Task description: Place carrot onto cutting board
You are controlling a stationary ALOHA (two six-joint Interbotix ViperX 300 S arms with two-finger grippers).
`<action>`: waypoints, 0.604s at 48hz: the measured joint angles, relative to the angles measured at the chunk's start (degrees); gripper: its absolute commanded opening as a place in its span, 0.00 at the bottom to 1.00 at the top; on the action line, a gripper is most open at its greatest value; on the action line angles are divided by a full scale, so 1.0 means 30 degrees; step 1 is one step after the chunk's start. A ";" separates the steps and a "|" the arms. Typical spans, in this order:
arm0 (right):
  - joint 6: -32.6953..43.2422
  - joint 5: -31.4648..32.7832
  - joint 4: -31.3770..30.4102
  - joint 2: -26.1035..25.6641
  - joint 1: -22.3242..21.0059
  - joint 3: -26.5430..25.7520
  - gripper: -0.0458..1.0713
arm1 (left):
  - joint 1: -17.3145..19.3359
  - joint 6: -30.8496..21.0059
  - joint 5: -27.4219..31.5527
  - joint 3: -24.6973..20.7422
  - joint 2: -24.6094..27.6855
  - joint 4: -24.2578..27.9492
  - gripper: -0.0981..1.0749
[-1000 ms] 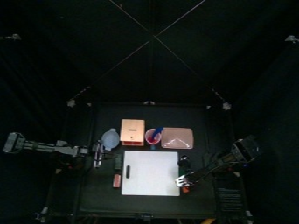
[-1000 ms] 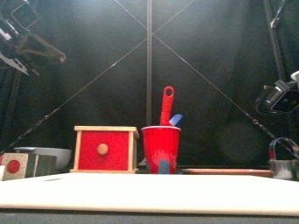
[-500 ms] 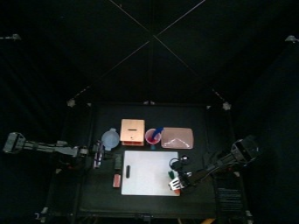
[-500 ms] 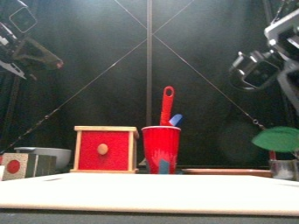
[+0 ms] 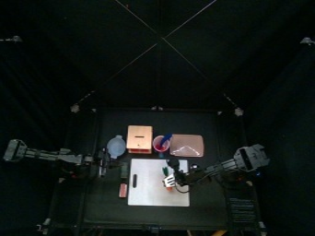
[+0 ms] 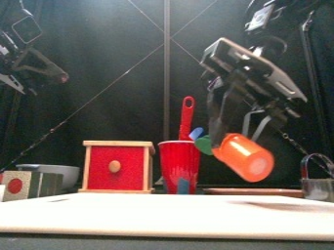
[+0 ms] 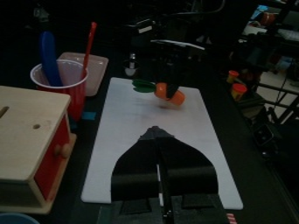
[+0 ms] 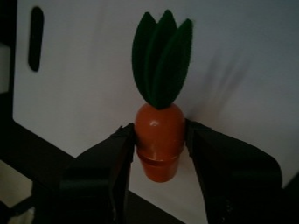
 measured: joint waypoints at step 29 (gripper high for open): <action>-0.0029 0.0937 0.1055 0.3486 -0.0732 -0.2725 0.83 | 0.2373 0.0117 0.0117 -0.0469 0.0000 0.0557 0.08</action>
